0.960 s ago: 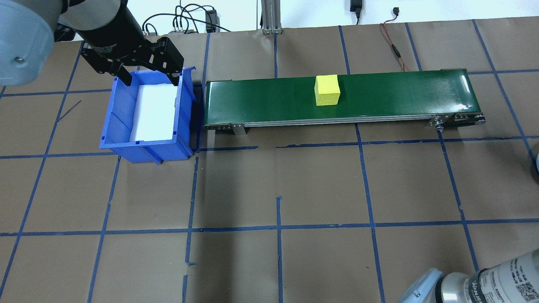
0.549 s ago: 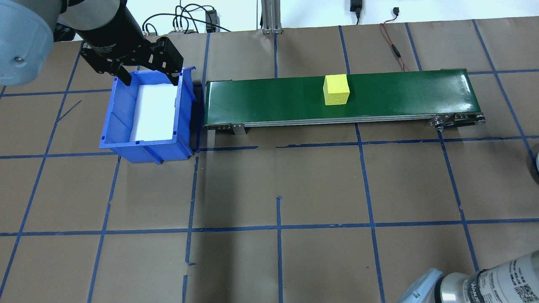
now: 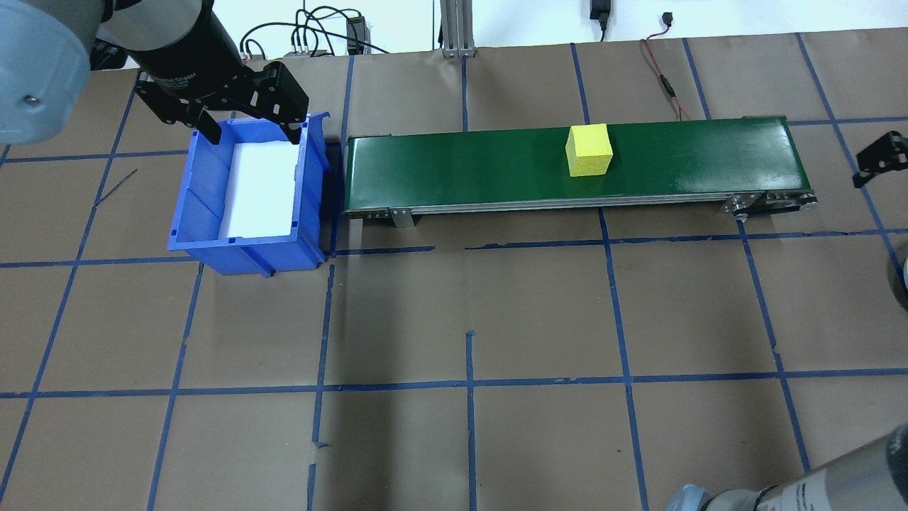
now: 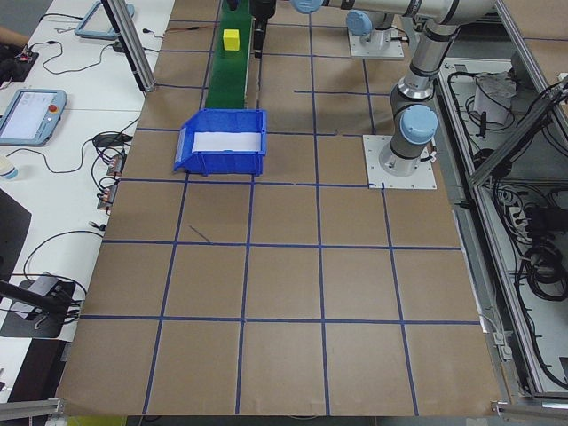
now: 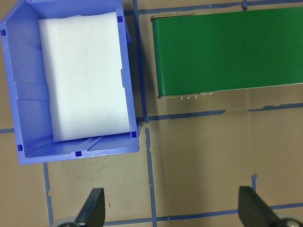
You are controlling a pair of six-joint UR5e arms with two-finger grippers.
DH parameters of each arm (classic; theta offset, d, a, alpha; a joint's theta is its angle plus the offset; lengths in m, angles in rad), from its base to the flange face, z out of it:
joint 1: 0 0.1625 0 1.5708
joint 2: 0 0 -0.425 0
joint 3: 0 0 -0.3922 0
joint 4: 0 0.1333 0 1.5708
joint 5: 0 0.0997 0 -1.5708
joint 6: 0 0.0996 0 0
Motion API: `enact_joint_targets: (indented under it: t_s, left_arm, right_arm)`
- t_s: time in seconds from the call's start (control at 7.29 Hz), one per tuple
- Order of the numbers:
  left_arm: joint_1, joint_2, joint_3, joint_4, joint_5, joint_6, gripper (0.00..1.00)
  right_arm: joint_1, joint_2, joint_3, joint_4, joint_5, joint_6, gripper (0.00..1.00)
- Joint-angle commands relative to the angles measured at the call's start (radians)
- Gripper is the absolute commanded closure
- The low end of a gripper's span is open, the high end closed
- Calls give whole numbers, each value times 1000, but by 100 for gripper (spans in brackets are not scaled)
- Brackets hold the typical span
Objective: Move block left to right into plate
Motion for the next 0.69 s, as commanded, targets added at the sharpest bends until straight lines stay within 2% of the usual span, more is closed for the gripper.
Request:
enact_joint_targets:
  t_s: [0.0, 0.14, 0.27, 0.55]
  left_arm:
    - [2, 1, 0, 0, 1, 0, 0]
    - [2, 1, 0, 0, 3, 0, 0]
    - [4, 1, 0, -2, 3, 0, 0]
    - [5, 3, 0, -2, 3, 0, 0]
  right_arm:
    - [145, 6, -20, 4, 104, 144, 0]
    - [164, 23, -32, 2, 172, 190, 0]
    - [164, 51, -43, -11, 278, 198, 0]
    - [167, 80, -75, -10, 320, 265, 0]
